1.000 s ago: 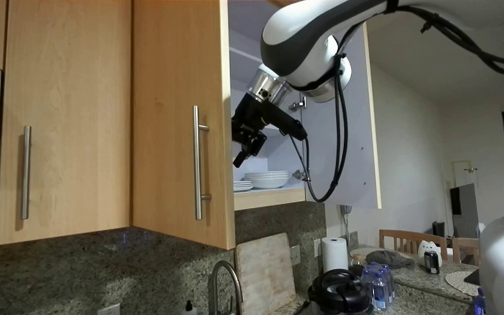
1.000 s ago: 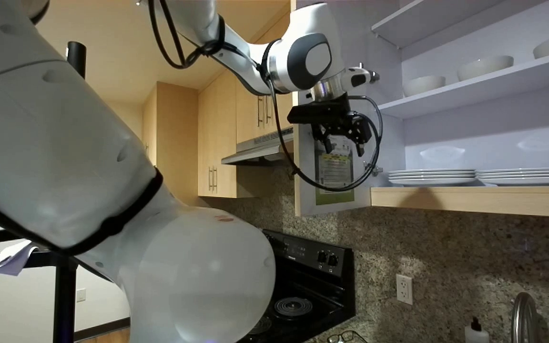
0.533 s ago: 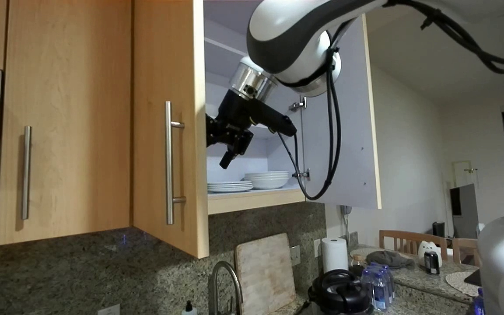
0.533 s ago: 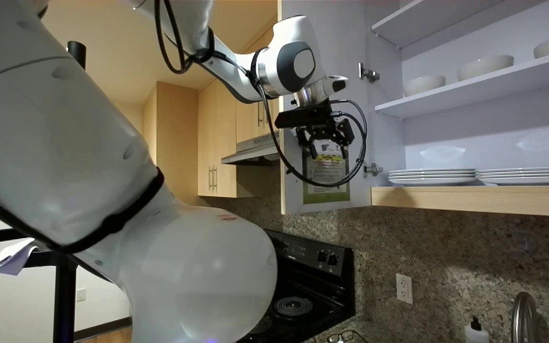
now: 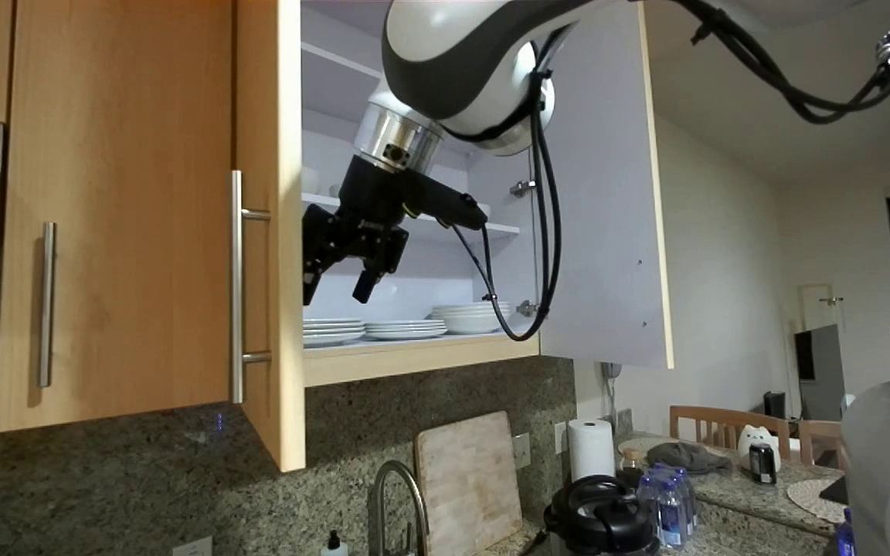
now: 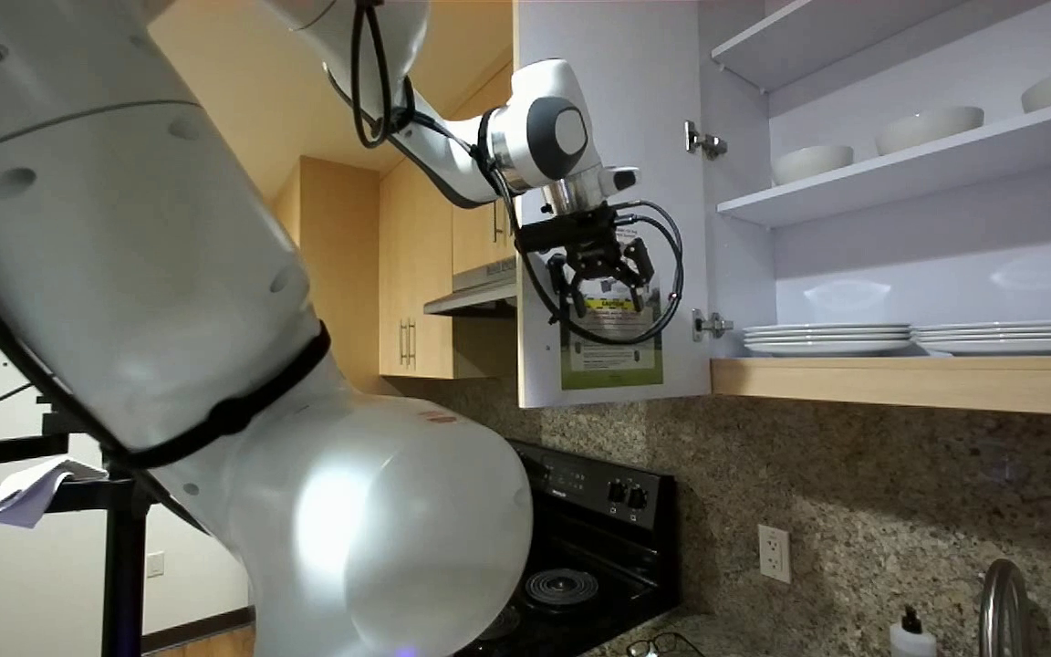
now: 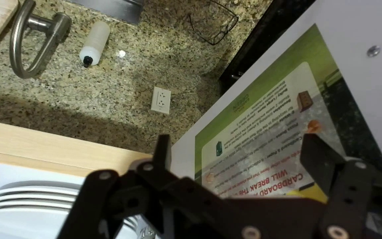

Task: Open the cabinet door

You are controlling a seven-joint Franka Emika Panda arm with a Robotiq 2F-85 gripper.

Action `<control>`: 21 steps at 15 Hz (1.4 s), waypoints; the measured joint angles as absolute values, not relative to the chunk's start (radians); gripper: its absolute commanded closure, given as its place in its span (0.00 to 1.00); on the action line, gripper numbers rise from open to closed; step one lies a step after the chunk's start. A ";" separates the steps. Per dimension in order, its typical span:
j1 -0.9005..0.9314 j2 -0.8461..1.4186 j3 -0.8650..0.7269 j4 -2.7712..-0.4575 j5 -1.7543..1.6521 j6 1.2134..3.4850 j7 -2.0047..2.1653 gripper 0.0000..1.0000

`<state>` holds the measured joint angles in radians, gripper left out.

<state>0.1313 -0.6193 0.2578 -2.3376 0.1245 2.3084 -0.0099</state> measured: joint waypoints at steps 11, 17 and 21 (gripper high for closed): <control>0.099 -0.551 0.135 -2.236 0.096 2.048 0.032 0.00; 0.039 -0.556 -0.001 -2.224 0.096 1.889 0.019 0.00; -0.009 -0.557 -0.078 -2.210 0.095 1.818 -0.001 0.00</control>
<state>-0.0085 -0.5569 -0.0777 -2.2100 0.0948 1.8180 -0.0009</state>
